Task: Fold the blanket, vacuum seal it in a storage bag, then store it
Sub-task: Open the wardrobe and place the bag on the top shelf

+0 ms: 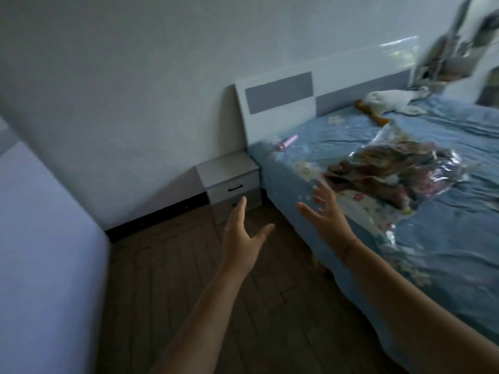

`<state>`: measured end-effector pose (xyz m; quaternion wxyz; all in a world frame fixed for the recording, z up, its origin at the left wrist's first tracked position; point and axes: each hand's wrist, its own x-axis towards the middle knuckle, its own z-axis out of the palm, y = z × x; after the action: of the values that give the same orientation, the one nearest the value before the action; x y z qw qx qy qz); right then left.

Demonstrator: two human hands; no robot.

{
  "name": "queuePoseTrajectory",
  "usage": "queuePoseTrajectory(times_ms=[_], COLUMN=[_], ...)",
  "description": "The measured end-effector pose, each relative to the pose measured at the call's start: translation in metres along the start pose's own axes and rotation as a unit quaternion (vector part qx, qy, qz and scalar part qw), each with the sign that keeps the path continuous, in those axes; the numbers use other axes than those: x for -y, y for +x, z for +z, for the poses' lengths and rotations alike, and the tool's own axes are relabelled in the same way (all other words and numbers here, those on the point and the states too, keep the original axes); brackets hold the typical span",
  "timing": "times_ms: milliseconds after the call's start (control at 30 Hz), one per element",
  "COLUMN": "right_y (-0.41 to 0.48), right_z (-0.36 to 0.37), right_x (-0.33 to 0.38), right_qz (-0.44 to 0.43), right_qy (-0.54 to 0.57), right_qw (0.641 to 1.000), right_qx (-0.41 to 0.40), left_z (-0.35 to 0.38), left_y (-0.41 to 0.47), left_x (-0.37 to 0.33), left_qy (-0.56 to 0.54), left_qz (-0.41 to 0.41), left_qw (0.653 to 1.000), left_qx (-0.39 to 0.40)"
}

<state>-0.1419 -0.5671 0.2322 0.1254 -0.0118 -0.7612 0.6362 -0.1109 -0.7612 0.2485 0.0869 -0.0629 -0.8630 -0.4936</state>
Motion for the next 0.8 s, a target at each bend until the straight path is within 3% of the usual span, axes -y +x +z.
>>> queuePoseTrajectory(times_ms=[233,367,567,800], right_y=[0.083,0.134,0.188,0.289], right_z=[-0.152,-0.228,-0.26,-0.292], right_x=[-0.053,-0.117,-0.12,-0.175], right_qz=[0.049,0.08,0.093,0.188], right_qy=[-0.021,-0.006,0.004,-0.042], right_qw=[0.99,0.978,0.951,0.903], right_qx=[-0.129,-0.194,-0.295,-0.383], left_z=[0.139,0.199,0.271,0.358], left_y=[0.1,0.159,0.255,0.39], left_x=[-0.041,-0.057,-0.058,-0.05], left_qy=[-0.024,-0.035,-0.023,-0.003], left_qz=[-0.005,-0.003,0.0,0.03], left_qw=[0.995,0.989,0.981,0.968], left_qx=[0.097,0.142,0.191,0.248])
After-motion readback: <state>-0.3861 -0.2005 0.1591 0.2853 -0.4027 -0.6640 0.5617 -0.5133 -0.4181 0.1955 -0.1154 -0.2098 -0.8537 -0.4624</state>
